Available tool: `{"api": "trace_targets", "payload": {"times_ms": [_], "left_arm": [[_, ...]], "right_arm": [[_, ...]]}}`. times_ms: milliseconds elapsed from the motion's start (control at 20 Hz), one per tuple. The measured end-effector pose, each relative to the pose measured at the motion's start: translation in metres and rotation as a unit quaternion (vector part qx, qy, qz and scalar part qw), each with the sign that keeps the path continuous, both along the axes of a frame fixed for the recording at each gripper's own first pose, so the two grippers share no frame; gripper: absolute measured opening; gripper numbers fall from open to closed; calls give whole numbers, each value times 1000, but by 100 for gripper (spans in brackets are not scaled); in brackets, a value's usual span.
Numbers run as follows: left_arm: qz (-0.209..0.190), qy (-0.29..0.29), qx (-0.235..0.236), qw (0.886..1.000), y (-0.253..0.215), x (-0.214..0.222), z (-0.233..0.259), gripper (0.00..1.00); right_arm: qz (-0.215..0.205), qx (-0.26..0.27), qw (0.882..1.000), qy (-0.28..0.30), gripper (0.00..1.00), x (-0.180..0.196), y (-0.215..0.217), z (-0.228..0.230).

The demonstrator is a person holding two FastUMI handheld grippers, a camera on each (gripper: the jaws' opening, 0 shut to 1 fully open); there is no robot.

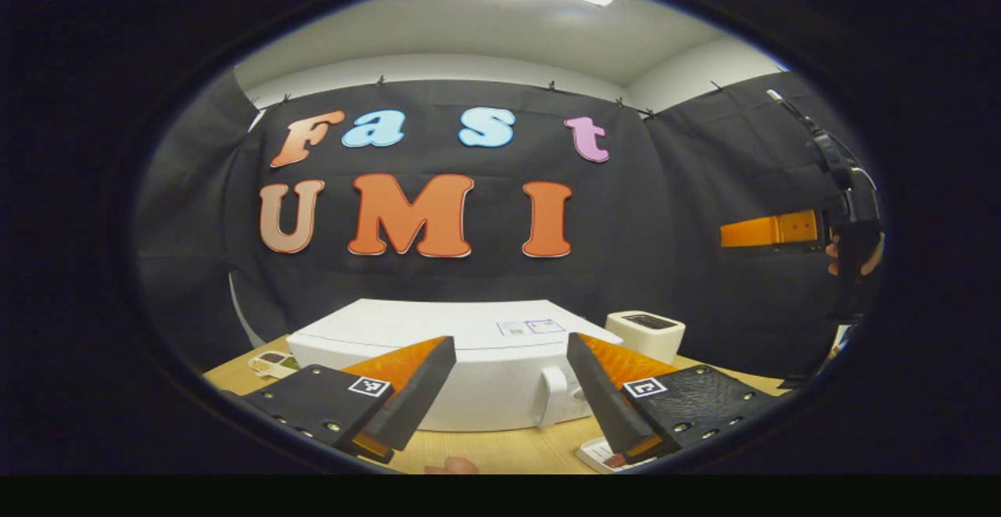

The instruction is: Open the microwave oven with the left hand, put the food in, and close the microwave oven.

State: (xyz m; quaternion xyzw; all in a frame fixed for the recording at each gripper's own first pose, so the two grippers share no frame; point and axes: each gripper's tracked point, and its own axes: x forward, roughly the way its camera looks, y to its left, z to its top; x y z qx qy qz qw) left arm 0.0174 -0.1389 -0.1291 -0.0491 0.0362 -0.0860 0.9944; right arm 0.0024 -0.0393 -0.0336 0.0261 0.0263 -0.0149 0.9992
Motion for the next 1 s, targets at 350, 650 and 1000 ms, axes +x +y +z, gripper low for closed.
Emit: {"api": "trace_targets", "payload": {"times_ms": [350, 650, 1000], "left_arm": [[-13, 28, 12, 999, -37, 19, -65, 92], [-5, 51, 17, 999, -54, 37, -119, 92], [-3, 75, 15, 997, -63, 54, -160, 75]], "right_arm": [[1, 4, 1000, -4, 95, -1, -12, -13], [4, -6, 1000, -16, 95, -7, -21, -12], [10, -2, 1000, -23, 96, -18, -21, -11]]}}
